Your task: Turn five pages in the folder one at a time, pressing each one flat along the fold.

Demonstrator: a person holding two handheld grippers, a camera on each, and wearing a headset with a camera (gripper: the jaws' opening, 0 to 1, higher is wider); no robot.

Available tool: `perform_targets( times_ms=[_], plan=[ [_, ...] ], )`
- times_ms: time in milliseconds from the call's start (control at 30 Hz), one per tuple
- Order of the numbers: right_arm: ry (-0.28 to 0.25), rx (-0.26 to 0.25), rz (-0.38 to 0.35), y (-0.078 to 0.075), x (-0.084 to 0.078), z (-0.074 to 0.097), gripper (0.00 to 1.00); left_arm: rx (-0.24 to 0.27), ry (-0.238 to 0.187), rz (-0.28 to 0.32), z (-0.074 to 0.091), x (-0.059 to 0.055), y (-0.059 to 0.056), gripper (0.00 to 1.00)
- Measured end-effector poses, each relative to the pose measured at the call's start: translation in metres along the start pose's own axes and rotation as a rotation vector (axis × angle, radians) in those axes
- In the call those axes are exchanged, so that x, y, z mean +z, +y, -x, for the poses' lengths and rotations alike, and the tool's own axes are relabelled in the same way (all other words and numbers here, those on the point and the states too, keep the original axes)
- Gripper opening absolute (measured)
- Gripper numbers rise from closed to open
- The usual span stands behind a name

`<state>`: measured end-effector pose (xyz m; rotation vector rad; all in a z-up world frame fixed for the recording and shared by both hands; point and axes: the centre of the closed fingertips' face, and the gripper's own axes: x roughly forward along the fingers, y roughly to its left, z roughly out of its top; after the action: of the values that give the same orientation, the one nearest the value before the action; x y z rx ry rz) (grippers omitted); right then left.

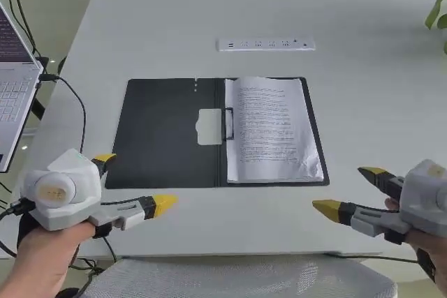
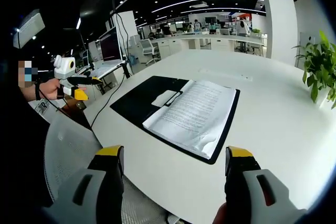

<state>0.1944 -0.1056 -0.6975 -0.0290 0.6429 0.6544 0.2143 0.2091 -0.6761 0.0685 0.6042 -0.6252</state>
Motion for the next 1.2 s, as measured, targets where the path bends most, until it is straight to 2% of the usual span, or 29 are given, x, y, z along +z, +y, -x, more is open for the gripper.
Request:
perform_targets(
  times_ms=[1200],
  plan=[
    [0.0,-0.002,-0.003,-0.001,0.0,0.0023,0.76,-0.009,-0.004,-0.013,-0.0008,0.004,-0.0028,0.9]
  ],
)
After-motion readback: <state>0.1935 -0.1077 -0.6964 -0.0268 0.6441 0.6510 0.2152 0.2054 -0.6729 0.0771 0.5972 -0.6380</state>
